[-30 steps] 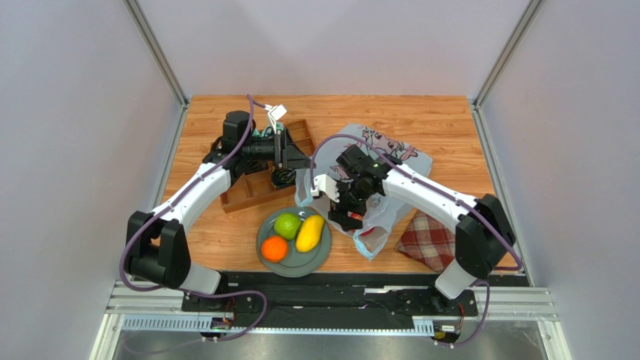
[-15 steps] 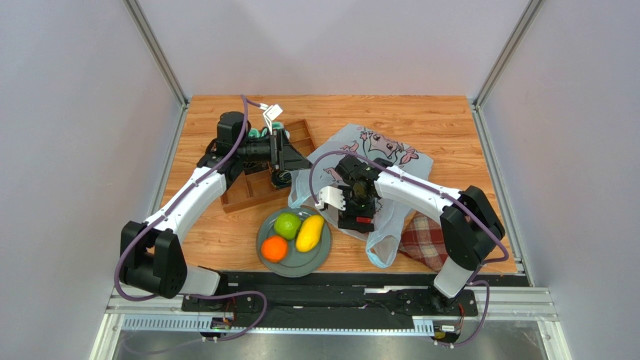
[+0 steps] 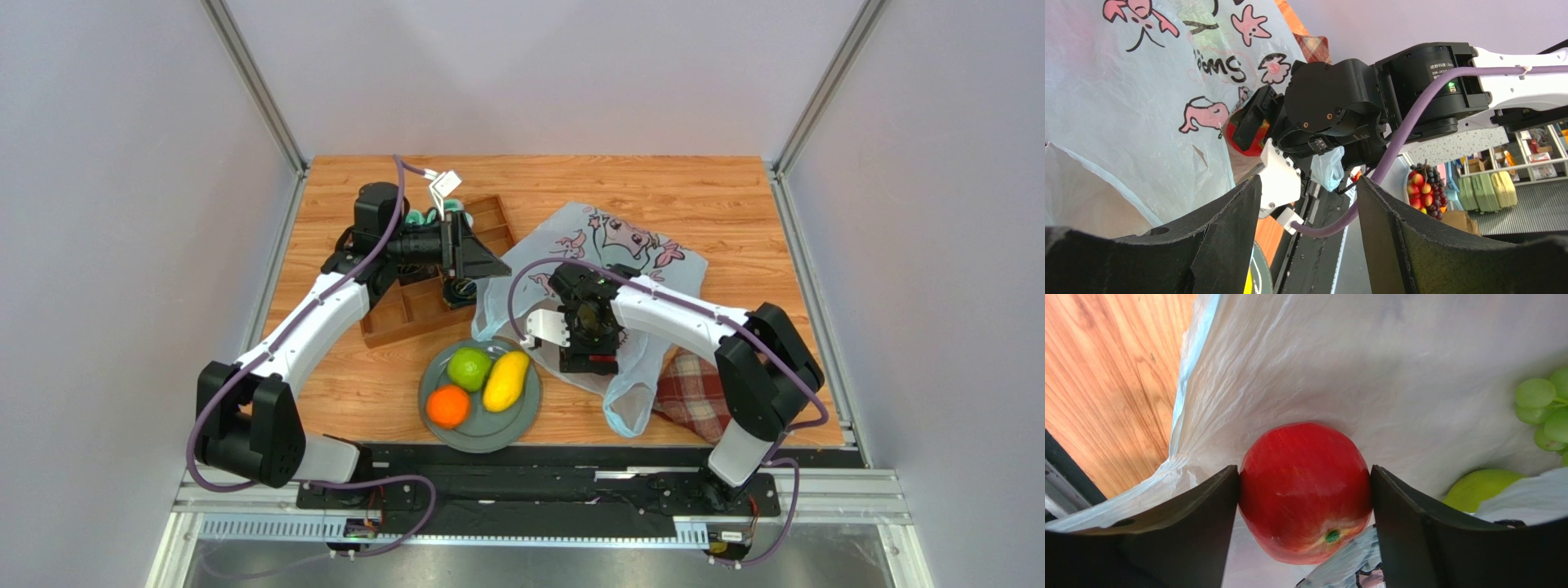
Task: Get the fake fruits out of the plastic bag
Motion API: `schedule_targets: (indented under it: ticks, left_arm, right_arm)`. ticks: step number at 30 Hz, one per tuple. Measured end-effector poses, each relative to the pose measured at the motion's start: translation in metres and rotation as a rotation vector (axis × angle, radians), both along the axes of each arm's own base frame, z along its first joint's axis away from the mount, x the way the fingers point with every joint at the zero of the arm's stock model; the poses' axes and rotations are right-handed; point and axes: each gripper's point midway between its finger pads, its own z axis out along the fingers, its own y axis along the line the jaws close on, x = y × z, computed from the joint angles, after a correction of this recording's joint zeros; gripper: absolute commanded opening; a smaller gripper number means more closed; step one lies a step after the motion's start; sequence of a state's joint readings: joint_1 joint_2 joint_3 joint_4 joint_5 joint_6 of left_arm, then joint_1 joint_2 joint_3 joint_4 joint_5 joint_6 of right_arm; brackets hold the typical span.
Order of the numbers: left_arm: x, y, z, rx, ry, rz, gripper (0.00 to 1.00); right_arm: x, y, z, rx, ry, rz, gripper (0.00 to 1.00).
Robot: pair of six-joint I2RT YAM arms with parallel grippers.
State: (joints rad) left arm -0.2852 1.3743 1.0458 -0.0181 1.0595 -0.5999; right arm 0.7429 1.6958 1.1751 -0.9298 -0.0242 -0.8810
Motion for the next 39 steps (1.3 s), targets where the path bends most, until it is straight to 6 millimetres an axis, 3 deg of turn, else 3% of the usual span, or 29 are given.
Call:
schedule_targets:
  ticks: [5,10,12,15,19,24,31,39]
  left_arm:
    - [0.0,0.002,-0.003,0.008,0.008,0.003,0.66]
    - [0.003,0.011,-0.003,0.039,0.01,0.017,0.65]
    - [0.004,0.015,0.009,0.052,-0.016,0.009,0.66]
    - [0.009,0.024,0.034,0.062,-0.113,0.017,0.66]
    - [0.006,0.05,0.047,0.09,-0.177,0.068,0.66]
    - [-0.01,0.071,0.05,0.128,-0.207,0.116,0.66]
    - [-0.058,0.08,0.057,0.123,-0.279,0.134,0.66]
    - [-0.076,0.089,0.044,0.122,-0.277,0.176,0.66]
  right_arm:
    - [-0.003,0.003,0.017,0.009,0.03,0.0,0.53]
    - [0.011,0.053,0.081,0.223,-0.006,-0.003,0.54]
    - [0.008,0.071,0.104,0.302,-0.018,0.023,0.55]
    - [-0.013,0.086,0.116,0.355,0.019,0.097,0.55]
    - [-0.057,0.103,0.111,0.383,0.108,0.232,0.56]
    - [-0.105,0.103,0.084,0.327,0.198,0.367,0.56]
    - [-0.112,0.122,0.064,0.329,0.291,0.365,0.57]
    - [-0.112,0.139,0.038,0.327,0.369,0.277,0.63]
